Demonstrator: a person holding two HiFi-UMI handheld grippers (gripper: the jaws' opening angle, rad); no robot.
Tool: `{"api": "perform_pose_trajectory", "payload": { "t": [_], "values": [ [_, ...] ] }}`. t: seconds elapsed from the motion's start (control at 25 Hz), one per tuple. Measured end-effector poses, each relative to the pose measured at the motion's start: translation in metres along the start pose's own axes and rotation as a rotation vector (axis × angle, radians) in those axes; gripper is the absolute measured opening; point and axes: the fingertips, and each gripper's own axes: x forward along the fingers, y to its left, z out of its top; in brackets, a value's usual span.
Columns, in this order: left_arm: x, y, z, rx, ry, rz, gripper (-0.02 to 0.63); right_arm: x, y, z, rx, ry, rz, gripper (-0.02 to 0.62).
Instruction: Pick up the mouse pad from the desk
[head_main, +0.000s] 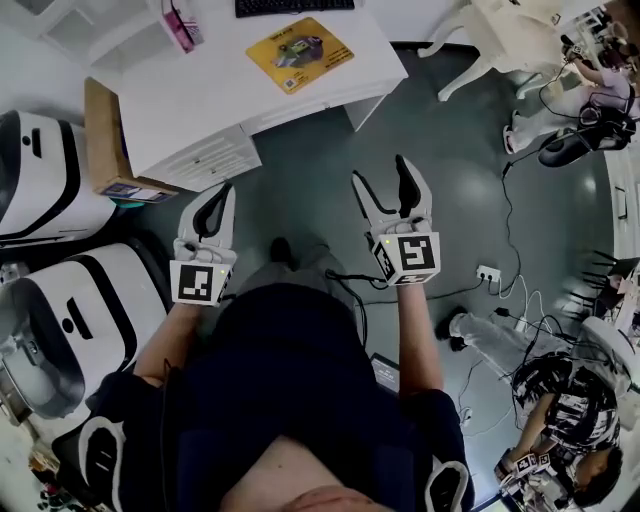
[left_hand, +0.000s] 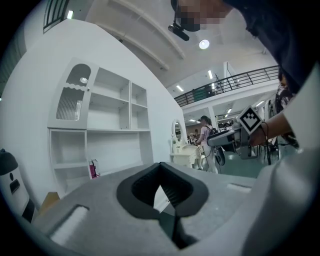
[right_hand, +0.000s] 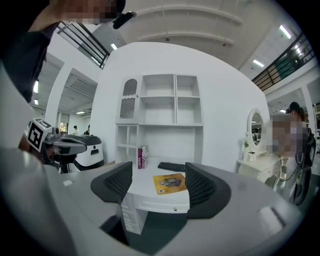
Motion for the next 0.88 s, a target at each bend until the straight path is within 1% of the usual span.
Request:
{"api": "perform_pose_trajectory", "payload": {
  "t": [0.08, 0.2, 0.28, 0.48, 0.68, 0.88],
  "values": [
    [0.015, 0.009, -0.003, 0.004, 0.012, 0.013, 0.000, 0.021, -0.013, -0.004, 0.008, 0.019, 0.015, 0.330],
    [0.039, 0.022, -0.011, 0.037, 0.054, 0.042, 0.000, 0.054, -0.035, -0.008, 0.021, 0.034, 0.044, 0.330],
    [0.058, 0.029, -0.011, 0.047, 0.063, 0.066, 0.000, 0.076, -0.051, -0.011, 0.030, 0.042, 0.061, 0.330],
    [0.111, 0.044, -0.006, 0.041, 0.075, 0.141, 0.000, 0.138, -0.093, -0.022, 0.068, 0.077, 0.131, 0.331],
    [0.160, 0.054, -0.006, 0.035, 0.106, 0.216, 0.000, 0.203, -0.137, -0.043, 0.152, 0.145, 0.208, 0.331],
    [0.190, 0.062, -0.008, 0.037, 0.127, 0.272, 0.000, 0.260, -0.166, -0.075, 0.255, 0.237, 0.281, 0.333]
  ]
}}
